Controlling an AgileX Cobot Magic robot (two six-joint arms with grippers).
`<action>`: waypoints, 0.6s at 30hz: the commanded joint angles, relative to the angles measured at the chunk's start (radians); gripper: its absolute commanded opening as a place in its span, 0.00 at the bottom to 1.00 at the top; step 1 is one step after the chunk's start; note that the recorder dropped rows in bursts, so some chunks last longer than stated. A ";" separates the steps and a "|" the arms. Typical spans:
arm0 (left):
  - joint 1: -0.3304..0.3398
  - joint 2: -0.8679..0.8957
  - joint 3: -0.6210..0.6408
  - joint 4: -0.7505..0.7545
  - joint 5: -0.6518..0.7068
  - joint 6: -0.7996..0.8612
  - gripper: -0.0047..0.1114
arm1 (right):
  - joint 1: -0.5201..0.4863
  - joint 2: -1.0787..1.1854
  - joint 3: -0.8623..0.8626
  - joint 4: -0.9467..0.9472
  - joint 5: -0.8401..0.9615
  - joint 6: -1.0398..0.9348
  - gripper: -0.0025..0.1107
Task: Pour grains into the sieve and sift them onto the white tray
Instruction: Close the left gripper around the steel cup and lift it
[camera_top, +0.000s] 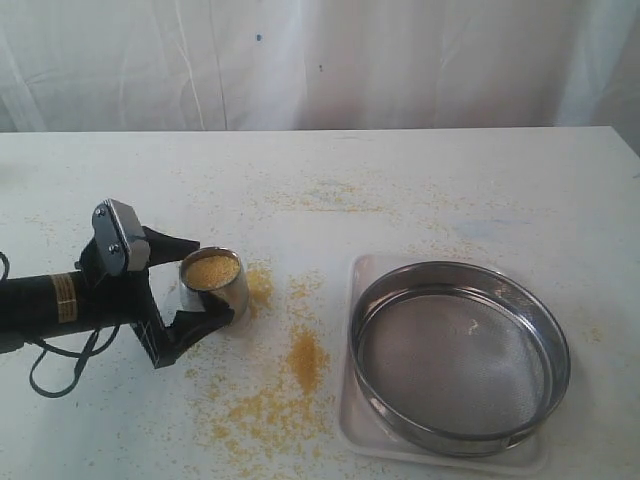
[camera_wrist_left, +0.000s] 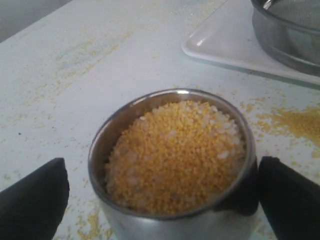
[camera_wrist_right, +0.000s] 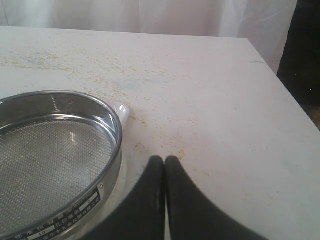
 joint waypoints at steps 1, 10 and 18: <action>-0.012 0.066 -0.045 -0.013 -0.001 0.008 0.94 | 0.001 -0.003 0.001 -0.006 -0.006 -0.009 0.02; -0.012 0.156 -0.131 -0.013 -0.001 -0.006 0.94 | 0.001 -0.003 0.001 -0.006 -0.006 -0.009 0.02; -0.012 0.169 -0.178 0.003 -0.001 -0.016 0.94 | 0.001 -0.003 0.001 -0.006 -0.006 -0.009 0.02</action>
